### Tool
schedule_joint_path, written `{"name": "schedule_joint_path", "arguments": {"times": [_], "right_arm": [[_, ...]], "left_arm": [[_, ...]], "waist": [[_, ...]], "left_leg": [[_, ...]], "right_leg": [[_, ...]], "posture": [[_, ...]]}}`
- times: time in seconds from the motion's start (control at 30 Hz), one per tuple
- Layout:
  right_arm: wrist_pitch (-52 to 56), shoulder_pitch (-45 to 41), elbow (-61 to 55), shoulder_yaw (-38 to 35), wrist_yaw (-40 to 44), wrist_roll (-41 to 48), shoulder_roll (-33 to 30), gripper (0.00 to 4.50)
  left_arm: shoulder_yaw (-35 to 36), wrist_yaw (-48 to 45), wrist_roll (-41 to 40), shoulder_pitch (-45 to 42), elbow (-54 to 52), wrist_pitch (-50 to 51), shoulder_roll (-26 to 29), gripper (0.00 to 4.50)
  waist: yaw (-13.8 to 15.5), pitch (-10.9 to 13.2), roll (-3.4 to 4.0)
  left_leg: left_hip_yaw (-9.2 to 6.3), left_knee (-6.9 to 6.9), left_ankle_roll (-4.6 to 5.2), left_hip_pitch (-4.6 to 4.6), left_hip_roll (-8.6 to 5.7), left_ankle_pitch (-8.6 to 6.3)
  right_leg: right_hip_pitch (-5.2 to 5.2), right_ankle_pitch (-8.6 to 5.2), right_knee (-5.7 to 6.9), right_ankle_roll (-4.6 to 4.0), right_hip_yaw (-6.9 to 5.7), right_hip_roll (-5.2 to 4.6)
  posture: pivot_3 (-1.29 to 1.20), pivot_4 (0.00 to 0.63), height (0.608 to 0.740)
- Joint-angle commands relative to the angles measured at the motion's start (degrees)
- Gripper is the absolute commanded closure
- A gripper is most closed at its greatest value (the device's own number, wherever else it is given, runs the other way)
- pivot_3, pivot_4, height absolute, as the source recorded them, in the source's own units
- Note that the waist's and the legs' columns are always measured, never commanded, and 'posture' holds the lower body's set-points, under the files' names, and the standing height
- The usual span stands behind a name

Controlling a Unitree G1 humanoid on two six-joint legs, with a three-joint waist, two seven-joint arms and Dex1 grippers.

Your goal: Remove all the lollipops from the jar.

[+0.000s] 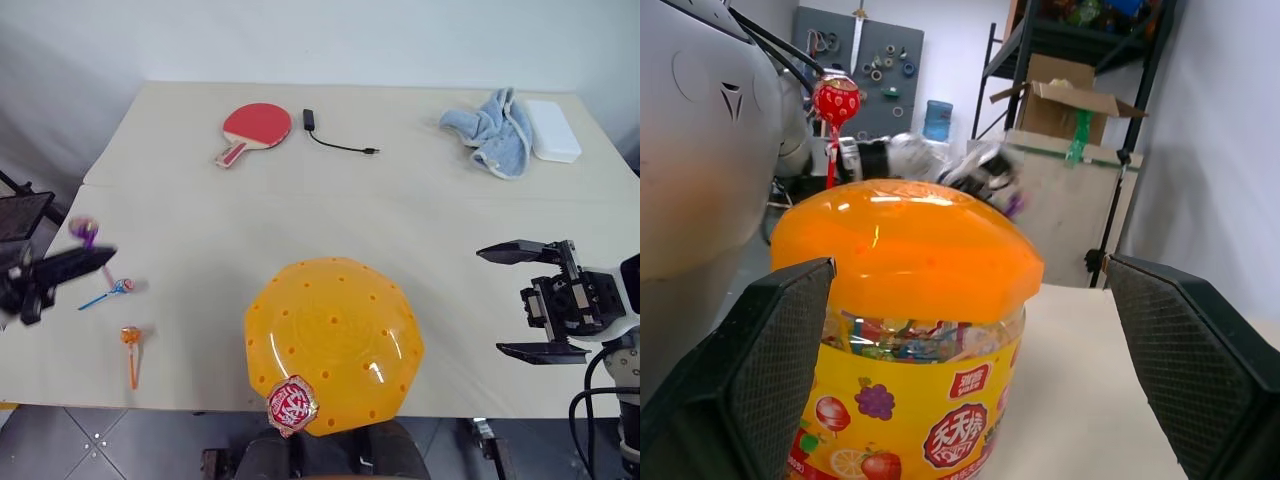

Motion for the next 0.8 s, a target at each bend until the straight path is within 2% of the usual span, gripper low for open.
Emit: {"name": "schedule_joint_path", "arguments": {"times": [0.03,0.23,0.53,0.57,0.6,0.8], "right_arm": [[0.0,-0.8,0.6,-1.1,3.3,-1.4,-0.6,0.00],[-1.6,-0.5,4.2,-1.3,4.4,-3.6,-2.0,0.00],[-6.9,2.3,8.3,1.1,4.4,-2.5,-5.1,0.00],[-7.6,2.7,8.7,1.5,4.4,-2.2,-5.5,0.00],[-8.3,3.0,9.1,1.8,4.4,-1.9,-5.8,0.00],[-12.7,5.3,11.2,3.1,4.4,0.3,-8.0,0.00]], "left_arm": [[3.5,-2.8,6.9,4.4,3.5,-8.3,0.9,4.48],[0.8,0.7,14.4,8.3,4.4,-12.6,-1.2,4.48],[-4.2,9.8,16.7,6.2,0.4,0.8,-2.1,4.48],[-4.2,9.8,16.5,6.7,-0.8,2.2,-2.0,3.98],[-3.9,9.0,15.8,7.5,-2.4,3.4,-1.8,3.80],[-0.7,5.3,15.9,9.0,-3.9,3.0,-0.6,1.89]], "waist": [[0.4,0.0,-0.11],[0.9,0.0,-0.11],[0.1,0.0,-0.10],[0.1,0.0,-0.10],[0.0,0.0,-0.10],[0.0,0.0,-0.06]], "left_leg": [[-0.04,0.00,0.00,-0.05,-0.01,-0.01],[-0.05,0.00,-0.10,-0.09,-0.14,-0.32],[0.04,-0.24,0.18,-0.09,-0.13,-0.17],[0.06,-0.24,0.18,-0.09,-0.13,-0.17],[0.08,-0.24,0.18,-0.09,-0.13,-0.17],[0.18,-0.25,0.16,-0.06,-0.09,-0.14]], "right_leg": [[-0.04,0.00,0.00,0.00,-0.03,-0.06],[-0.17,0.00,-0.08,-0.01,-0.01,-0.33],[-0.30,0.00,0.15,-0.01,-0.09,-0.28],[-0.30,0.00,0.15,-0.01,-0.09,-0.28],[-0.30,0.00,0.15,-0.01,-0.08,-0.28],[-0.33,0.00,0.15,0.00,-0.08,-0.24]], "posture": [[0.00,0.150,0.740],[0.00,0.150,0.740],[0.00,0.150,0.740],[0.00,0.150,0.740],[0.00,0.150,0.740],[0.00,0.150,0.740]]}}
